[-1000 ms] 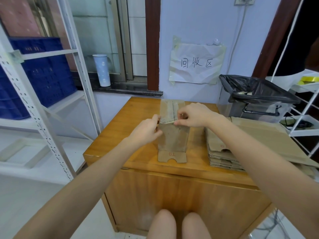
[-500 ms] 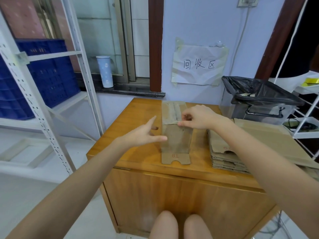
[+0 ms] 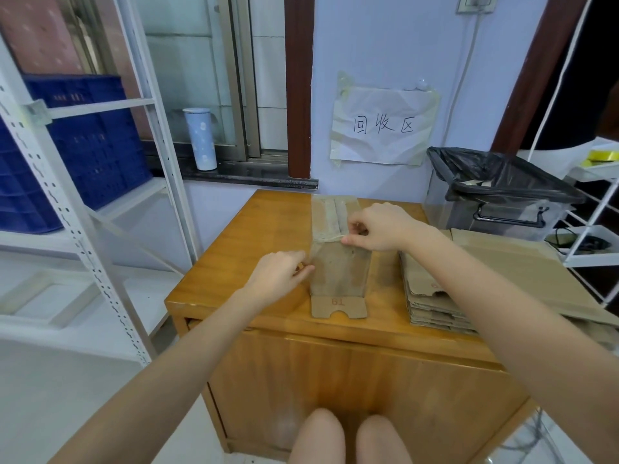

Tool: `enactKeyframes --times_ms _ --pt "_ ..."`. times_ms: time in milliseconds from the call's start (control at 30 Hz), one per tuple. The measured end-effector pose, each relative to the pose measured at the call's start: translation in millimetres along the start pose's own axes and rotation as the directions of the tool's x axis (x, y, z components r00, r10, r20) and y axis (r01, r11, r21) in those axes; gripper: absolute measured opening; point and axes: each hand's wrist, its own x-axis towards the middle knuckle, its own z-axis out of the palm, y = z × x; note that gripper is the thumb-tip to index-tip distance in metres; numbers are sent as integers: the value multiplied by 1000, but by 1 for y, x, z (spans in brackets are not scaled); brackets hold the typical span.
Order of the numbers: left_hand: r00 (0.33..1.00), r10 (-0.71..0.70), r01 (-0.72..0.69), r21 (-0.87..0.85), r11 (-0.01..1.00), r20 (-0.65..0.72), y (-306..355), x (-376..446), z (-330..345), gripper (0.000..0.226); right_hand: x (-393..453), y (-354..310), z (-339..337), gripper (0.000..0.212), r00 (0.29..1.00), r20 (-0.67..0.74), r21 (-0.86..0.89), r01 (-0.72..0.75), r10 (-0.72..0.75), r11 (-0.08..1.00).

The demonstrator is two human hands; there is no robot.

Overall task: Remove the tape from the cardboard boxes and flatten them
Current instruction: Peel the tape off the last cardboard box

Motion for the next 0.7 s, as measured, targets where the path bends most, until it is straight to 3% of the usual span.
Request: enactKeyframes --times_ms 200,333,500,700 --pt "984 173 -176 264 948 34 -12 9 -14 28 2 -4 -1 30 1000 29 -24 8 -7 1000" --pt "929 367 -349 463 815 55 -16 21 -34 28 2 -3 -3 29 999 41 -28 5 -4 1000" --pt "878 450 -453 585 673 163 -14 33 -55 30 3 -4 -3 29 999 41 -34 13 -12 999" --pt "856 472 -480 670 567 214 -3 44 -73 38 1 -1 -5 30 998 61 -37 10 -7 999"
